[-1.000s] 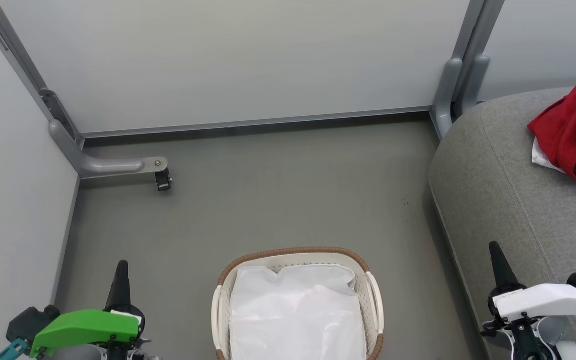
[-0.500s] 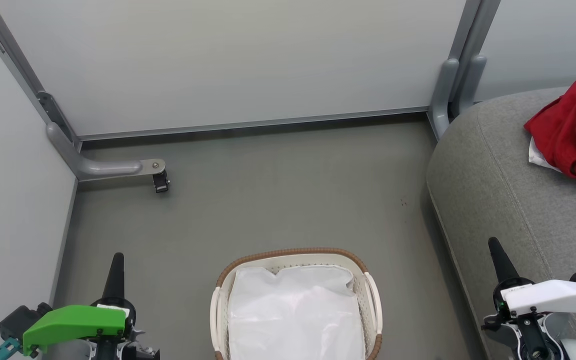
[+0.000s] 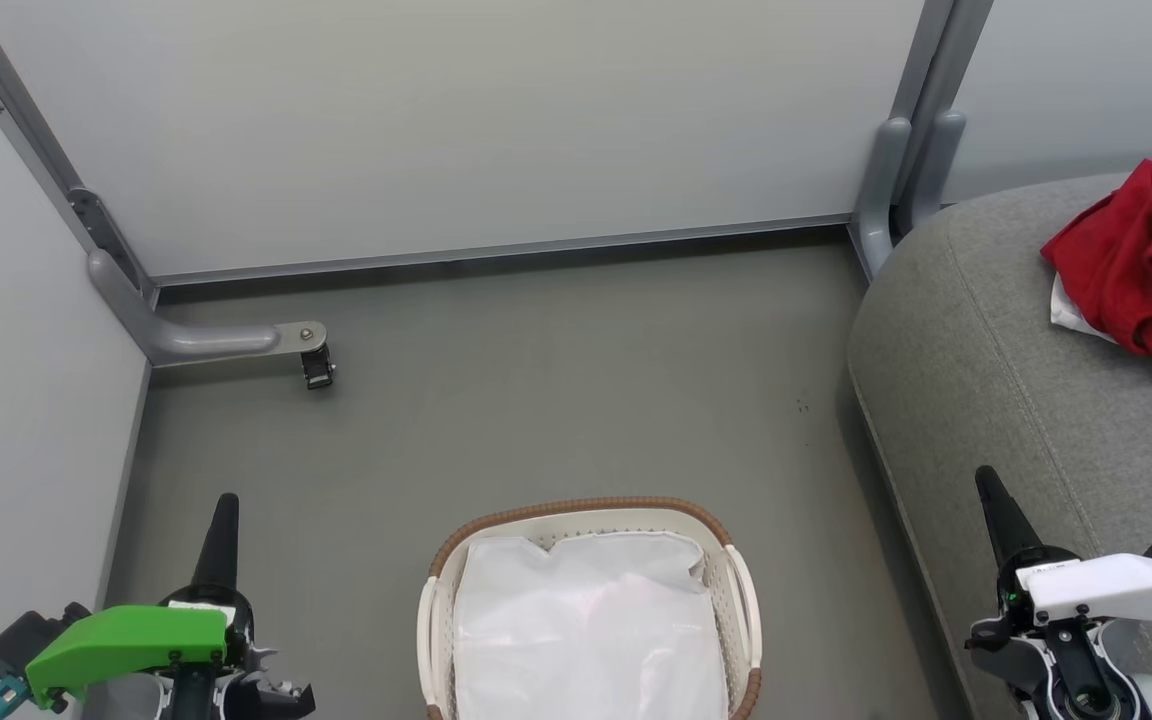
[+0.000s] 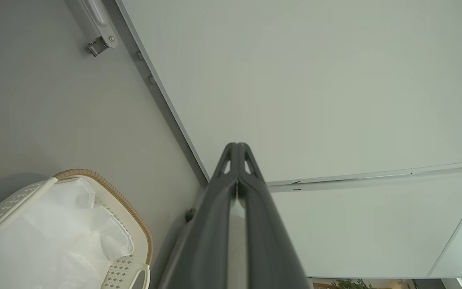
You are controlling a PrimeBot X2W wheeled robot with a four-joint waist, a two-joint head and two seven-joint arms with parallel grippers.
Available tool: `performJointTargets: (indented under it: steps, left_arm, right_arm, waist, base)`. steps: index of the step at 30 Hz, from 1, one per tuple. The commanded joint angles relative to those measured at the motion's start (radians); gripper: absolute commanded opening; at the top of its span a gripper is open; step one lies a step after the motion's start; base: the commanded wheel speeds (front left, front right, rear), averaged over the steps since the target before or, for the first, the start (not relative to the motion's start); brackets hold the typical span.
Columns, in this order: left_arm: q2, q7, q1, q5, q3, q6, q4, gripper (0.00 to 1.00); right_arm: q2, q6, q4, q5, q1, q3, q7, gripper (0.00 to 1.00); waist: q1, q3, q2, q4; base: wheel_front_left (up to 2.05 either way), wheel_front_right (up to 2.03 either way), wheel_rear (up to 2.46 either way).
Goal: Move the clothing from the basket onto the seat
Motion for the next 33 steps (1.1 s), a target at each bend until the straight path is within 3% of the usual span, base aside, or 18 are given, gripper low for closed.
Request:
performJointTargets:
  steps: [1, 33]
  left_arm:
    - [0.004, 0.006, -0.024, -0.023, 0.009, -0.005, -0.009, 0.00]
    - [0.005, 0.066, -0.036, -0.222, 0.049, -0.019, -0.033, 0.00]
  right_arm:
    - [-0.006, -0.001, -0.010, 0.024, -0.014, -0.005, 0.008, 0.00]
    - [-0.008, -0.001, -0.023, 0.249, -0.020, -0.015, 0.069, 0.00]
  waist:
    - [0.0000, 0.000, 0.0000, -0.001]
    - [0.0000, -0.007, 0.0000, -0.017]
  base:
    - [0.00, 0.00, 0.00]
    - [0.00, 0.00, 0.00]
